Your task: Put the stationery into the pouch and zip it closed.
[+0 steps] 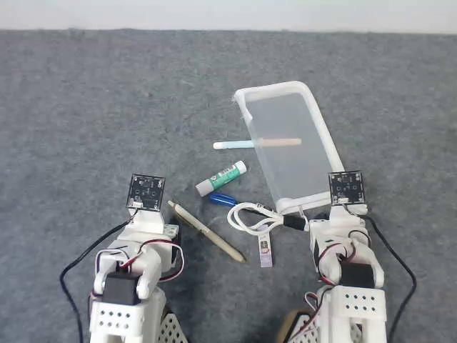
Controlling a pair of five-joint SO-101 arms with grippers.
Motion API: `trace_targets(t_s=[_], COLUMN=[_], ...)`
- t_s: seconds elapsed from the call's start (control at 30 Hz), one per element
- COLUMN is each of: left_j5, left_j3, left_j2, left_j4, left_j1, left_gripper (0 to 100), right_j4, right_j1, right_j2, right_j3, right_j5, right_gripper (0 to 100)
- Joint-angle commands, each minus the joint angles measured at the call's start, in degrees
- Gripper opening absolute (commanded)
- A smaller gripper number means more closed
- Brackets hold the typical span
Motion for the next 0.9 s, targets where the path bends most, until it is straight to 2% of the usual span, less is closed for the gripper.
trace_targets(t_s=[0.0, 0.5, 0.87], left_j5=[-0.09, -0.09, -0.09], left_j3=[-0.75, -0.75, -0.75], left_j2=[-1.05, -1.05, -1.05], left_j4=[0.26, 0.26, 0.26], left_j1=[-0.18, -0.18, -0.18], left_gripper=[8, 8, 8], right_j4=[-0.04, -0.04, 2.86], right_j1=[-3.12, -7.43, -6.99], right_j2=[-1.27, -1.27, -1.27], right_j3=[0.97, 0.79, -12.13], right_j5=[0.70, 0.70, 0.35], right_gripper=[0.7, 0.9, 0.7])
